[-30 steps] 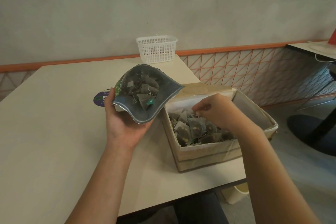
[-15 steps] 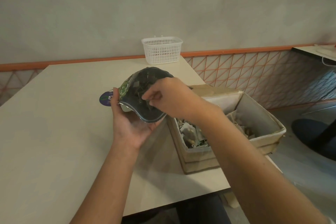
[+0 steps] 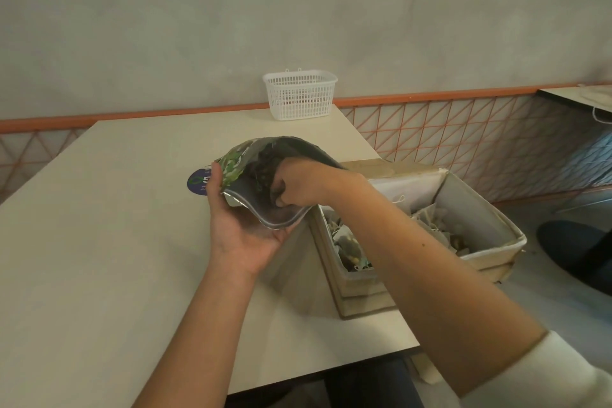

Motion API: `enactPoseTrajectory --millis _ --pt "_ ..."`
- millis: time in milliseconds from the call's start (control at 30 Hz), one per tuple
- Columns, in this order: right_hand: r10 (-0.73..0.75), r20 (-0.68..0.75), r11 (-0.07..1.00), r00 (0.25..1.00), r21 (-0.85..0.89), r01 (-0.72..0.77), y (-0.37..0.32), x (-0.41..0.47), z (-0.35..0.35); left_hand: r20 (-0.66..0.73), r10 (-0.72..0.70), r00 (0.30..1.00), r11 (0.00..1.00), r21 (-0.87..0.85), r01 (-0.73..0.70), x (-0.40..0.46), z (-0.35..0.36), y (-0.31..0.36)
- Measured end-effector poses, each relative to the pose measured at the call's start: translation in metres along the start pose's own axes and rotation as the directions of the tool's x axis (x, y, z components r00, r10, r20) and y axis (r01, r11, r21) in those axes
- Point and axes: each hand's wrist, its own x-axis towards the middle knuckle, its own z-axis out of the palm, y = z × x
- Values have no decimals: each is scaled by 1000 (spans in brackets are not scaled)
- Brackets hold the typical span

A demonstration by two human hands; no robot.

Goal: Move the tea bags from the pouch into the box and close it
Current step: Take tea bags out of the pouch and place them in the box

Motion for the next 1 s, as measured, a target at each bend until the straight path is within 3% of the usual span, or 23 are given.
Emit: enactPoseTrajectory --millis 167,333,567,733,933,1000 --pt "-57 -33 997 998 50 59 1 -19 -5 -23 21 1000 1000 4 -21 1 1 0" --pt "-39 -248 952 968 285 111 4 -46 -13 -46 19 999 1000 -8 -19 -1 3 -3" --pt "42 -405 812 913 546 204 23 -101 -28 -64 27 998 1000 2 -27 2 6 -7" --pt "232 -542 818 808 559 140 56 -130 -32 -96 34 995 998 -46 -39 4 8 -9" --pt "447 -485 813 751 571 -114 92 -132 -14 -46 11 999 999 -32 -13 5 5 -9" --pt "474 -437 819 764 537 -200 97 -132 -10 -32 2 999 1000 -24 -3 5 4 -9"
